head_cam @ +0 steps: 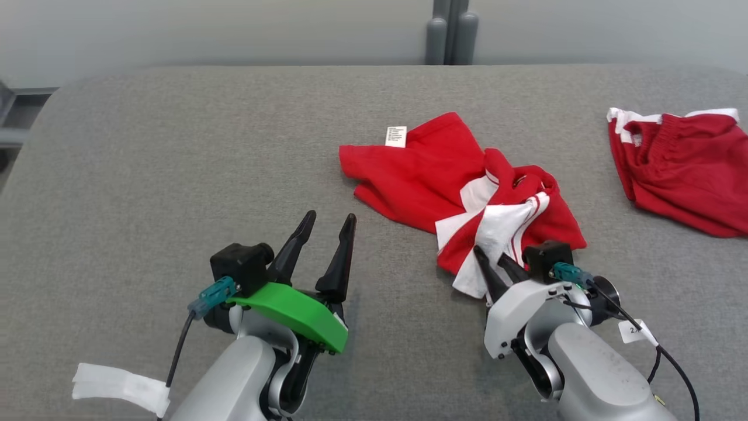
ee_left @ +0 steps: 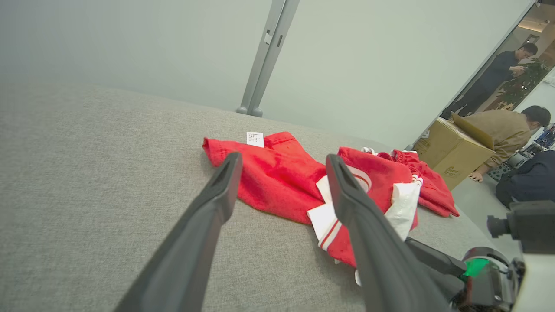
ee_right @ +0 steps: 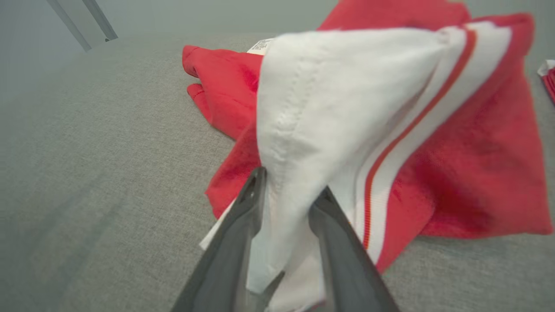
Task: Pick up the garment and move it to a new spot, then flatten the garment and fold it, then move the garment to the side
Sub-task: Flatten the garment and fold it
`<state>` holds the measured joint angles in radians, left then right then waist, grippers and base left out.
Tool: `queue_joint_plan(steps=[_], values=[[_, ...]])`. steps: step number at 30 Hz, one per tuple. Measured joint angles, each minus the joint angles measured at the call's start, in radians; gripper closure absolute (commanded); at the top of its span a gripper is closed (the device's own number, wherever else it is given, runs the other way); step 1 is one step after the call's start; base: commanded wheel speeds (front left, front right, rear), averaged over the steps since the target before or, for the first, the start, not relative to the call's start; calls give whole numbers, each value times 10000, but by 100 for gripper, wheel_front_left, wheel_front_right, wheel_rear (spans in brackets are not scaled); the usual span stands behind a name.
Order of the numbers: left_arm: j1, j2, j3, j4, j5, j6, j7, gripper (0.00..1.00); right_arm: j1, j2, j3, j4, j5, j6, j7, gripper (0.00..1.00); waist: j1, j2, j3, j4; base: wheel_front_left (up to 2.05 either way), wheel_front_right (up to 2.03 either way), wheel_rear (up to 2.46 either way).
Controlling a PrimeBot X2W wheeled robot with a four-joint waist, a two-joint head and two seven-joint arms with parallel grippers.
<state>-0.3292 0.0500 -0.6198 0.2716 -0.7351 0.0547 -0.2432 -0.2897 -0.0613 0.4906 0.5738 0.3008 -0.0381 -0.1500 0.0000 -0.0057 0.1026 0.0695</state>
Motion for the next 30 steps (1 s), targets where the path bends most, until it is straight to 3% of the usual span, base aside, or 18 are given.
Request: queue_joint_plan(steps=[4,9,16,27,28,29,30], values=[[364,213,278,-232,0,84,-46,0,-365,15,-244,234,121,-79,-146,100,0,0,-48,466,0,0,0],[632,362,474,-502,0,165,-54,0,-697,-36,-1133,238,589,-244,-433,100,0,0,-74,403,0,0,0],[797,362,500,-871,42,167,-54,0,-708,-1208,-2245,867,1064,-345,-433,100,0,0,-52,23,0,0,0],[898,441,523,-1198,107,174,-56,0,-564,-1971,-2502,1772,1227,-238,-284,100,0,0,88,-437,0,0,0],[914,462,537,-1214,128,176,-56,0,-568,-2017,-2523,1802,1227,-238,-295,79,0,0,106,-479,0,0,0],[948,497,556,-1229,150,176,-56,0,-581,-2061,-2523,1843,1225,-234,-297,43,0,0,123,-524,0,0,0],[1001,546,573,-1235,176,178,-56,0,-607,-2084,-2525,1891,1225,-228,-297,0,0,0,140,-570,0,0,0]])
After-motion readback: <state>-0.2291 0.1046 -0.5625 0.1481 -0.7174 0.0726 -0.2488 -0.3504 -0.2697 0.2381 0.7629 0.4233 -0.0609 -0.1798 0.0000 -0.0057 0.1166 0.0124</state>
